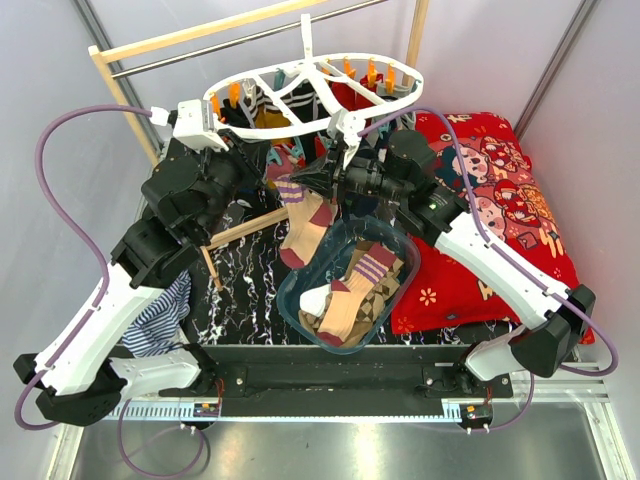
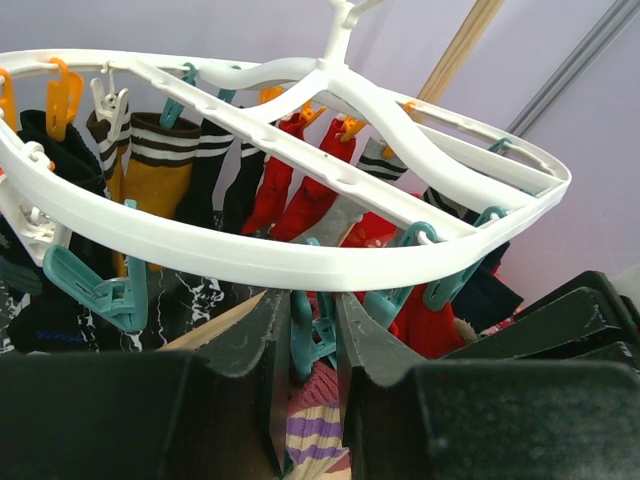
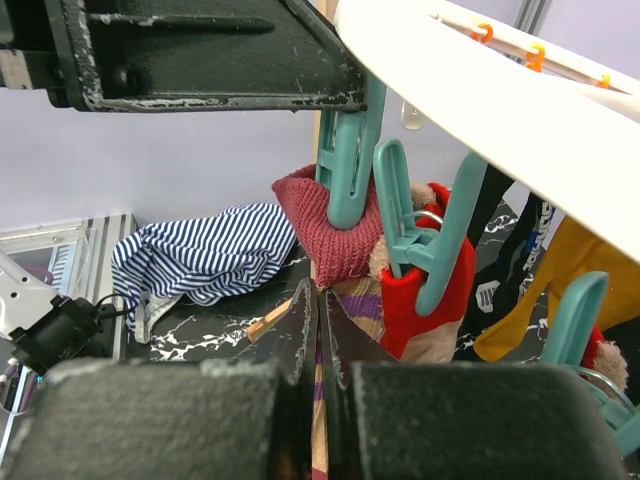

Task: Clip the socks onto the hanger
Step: Clamp the sock onto the hanger.

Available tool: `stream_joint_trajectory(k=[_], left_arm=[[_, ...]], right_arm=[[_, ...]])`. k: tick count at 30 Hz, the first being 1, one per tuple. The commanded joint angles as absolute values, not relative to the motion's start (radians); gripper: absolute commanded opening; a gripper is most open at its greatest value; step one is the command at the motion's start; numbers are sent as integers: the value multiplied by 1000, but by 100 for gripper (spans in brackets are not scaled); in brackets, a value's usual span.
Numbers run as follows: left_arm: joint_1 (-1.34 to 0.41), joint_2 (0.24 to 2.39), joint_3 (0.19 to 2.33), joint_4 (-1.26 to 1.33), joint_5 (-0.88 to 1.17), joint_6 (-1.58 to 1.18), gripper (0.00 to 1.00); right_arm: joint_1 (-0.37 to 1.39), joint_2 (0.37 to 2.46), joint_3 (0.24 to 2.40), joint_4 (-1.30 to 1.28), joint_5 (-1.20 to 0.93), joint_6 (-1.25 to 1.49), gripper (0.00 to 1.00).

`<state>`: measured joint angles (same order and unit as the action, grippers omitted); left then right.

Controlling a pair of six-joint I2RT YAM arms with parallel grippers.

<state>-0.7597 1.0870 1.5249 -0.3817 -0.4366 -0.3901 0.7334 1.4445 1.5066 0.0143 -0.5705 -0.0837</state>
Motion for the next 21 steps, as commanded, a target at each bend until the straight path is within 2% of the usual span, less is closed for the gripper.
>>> stream_joint_trajectory(k=[1,21], left_arm=[[-756,1062,1536,-304,-391,-411,5],[-756,1068,1529,-299,-373,-419,5]], right_arm=[[738,1457,1531,81,-594,-69,0],[739,1456,1545,129,-586,-41,0]])
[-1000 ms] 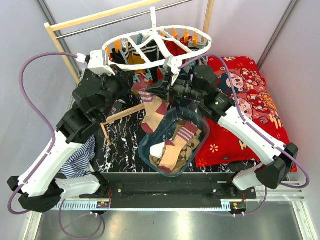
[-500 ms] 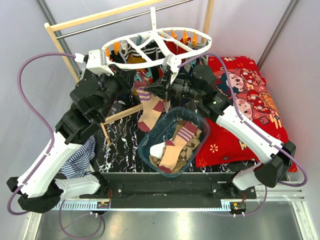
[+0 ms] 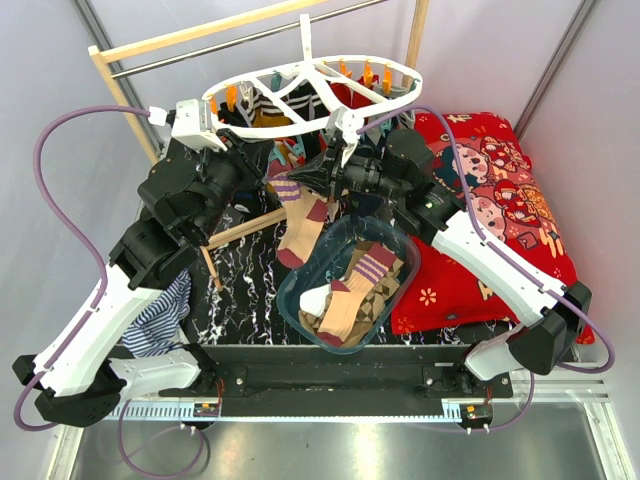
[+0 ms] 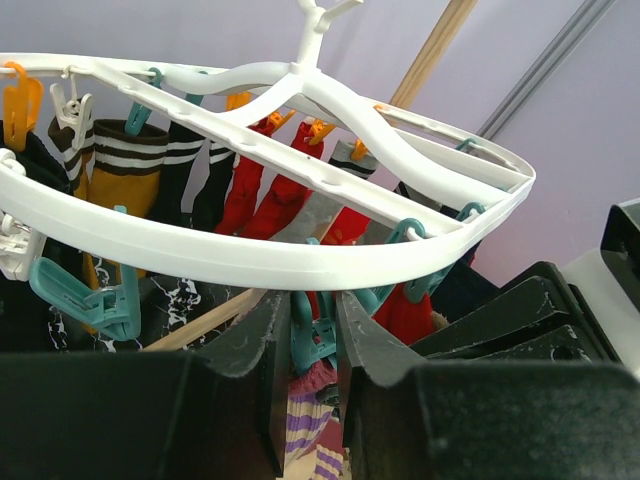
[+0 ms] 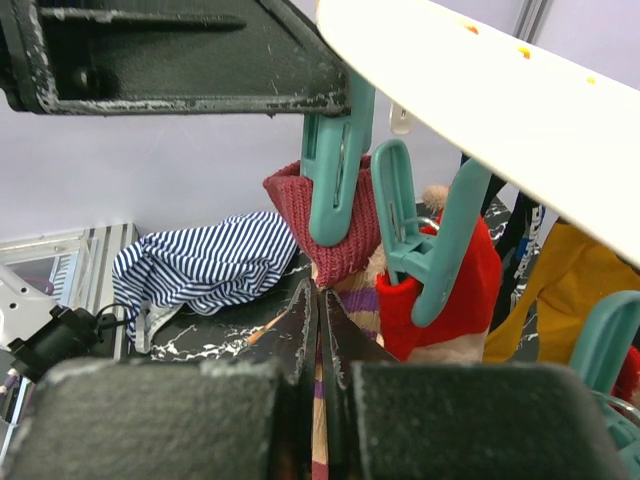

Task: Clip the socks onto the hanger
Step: Clamp the sock onto the hanger.

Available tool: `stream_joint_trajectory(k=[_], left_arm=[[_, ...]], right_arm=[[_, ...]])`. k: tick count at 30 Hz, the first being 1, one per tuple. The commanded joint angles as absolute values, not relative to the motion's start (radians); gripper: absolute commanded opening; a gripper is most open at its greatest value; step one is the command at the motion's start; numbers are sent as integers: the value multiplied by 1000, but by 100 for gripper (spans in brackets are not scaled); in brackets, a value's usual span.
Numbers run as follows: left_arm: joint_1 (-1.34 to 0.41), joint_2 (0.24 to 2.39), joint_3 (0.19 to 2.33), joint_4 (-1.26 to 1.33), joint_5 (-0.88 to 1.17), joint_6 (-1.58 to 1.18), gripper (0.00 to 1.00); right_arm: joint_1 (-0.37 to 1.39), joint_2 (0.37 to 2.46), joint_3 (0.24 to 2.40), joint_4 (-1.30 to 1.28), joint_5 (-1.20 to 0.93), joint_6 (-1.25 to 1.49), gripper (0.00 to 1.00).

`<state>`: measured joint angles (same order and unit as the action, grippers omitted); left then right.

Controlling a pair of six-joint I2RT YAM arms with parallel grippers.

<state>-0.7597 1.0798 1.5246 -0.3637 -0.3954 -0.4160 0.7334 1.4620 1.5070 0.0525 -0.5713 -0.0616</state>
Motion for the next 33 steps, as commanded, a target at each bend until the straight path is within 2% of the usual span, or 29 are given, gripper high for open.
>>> stream_joint_trajectory(k=[1,7,9,10,11,14,15,17,18,22,25,31,33], left_arm=[[-756,1068,1529,-299,-373,-419,5],[-756,1065,1528,-299,-371,-420,9],[-756,1062,1529,-298,-370,-420,17],[-756,1060,1529,-299,-370,-420,21],[-756,1057,1531,-298,-370,-419,35],[-756,1048,1529,-299,-376,-413,51],[-756,1043,1529,-299,-377,-414,60],[-756,1037,1529,-301,-382,-408,67],[-756,1031,1529,-301,-382,-407,74],[-756,1011,1532,-308,-388,-400,87],[-756,988,1531,-318,-390,-396,93],[-756,927,1502,-354,-471,-364,94],[-756,902,1491,-370,-505,-339,91]], right_arm=[[738,1456,1545,133,-586,-40,0],[738,1459,1548,143,-581,-38,0],[738,1459,1549,146,-581,-37,0],[738,1463,1551,146,-581,-37,0],[738,1463,1552,147,-581,-37,0],[738,1462,1555,152,-578,-37,0],[739,1462,1555,152,-577,-37,0],[738,1465,1559,155,-575,-37,0],[738,1465,1559,155,-575,-37,0],[738,1465,1559,156,-575,-35,0],[739,1468,1557,158,-572,-35,0],[738,1457,1542,155,-555,-41,0],[738,1456,1537,156,-552,-43,0]])
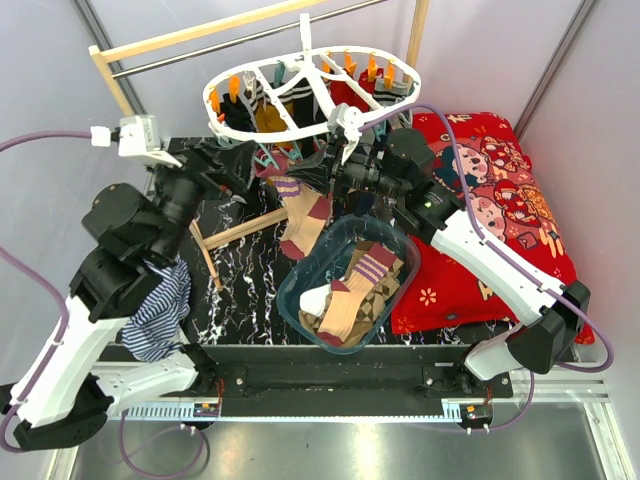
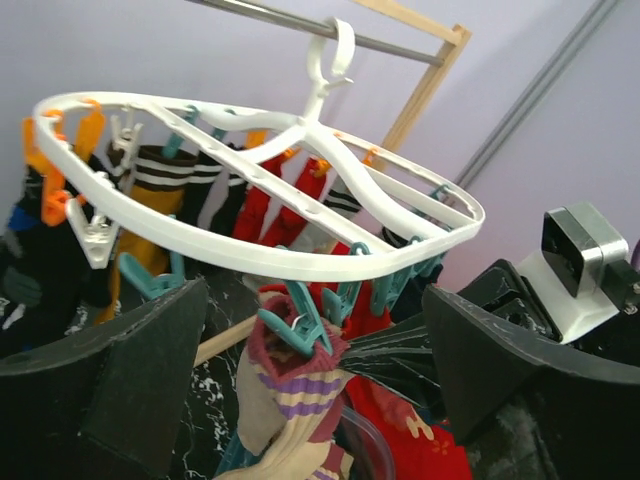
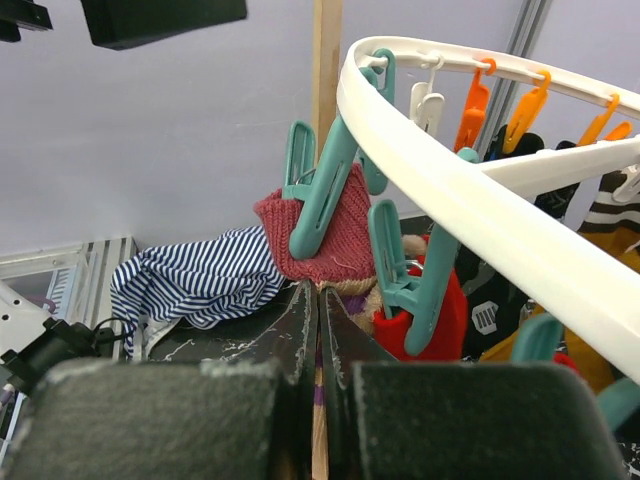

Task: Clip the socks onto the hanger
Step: Clamp the sock onto the hanger, then open the clamp at the hanger.

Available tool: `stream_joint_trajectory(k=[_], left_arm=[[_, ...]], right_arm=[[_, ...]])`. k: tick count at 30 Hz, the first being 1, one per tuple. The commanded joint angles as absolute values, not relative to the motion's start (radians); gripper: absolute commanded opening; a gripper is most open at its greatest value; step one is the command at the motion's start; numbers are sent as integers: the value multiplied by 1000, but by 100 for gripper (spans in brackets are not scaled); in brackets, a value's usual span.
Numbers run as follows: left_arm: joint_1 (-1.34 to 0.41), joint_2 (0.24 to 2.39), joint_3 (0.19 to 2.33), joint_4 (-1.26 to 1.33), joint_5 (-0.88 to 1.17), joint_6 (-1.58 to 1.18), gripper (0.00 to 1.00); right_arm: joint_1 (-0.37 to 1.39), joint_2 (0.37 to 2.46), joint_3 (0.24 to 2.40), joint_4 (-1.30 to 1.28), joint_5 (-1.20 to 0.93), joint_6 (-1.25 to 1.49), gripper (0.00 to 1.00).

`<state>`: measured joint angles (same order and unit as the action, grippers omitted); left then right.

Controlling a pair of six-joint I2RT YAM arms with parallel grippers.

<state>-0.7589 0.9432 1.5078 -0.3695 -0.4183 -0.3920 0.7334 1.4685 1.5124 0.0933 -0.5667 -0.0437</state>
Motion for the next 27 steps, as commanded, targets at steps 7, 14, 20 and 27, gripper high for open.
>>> stream_joint_trajectory(k=[7,14,20,27], left_arm=[[-712,881,1465,-466,-660,-276,88],[-483,887,1443,-502,-459,-357,87],[-403,917,1437,-468,-296,-408,86],[-341,982,1474,-459,-203,-443,86]], right_arm=[[738,1440,1519,153,-535,-51,0],[738,1439,1508,152,-523,-60,0],[738,1430,1500,144,-519,-69,0],[736,1410,1482,141,-509,-81,0]])
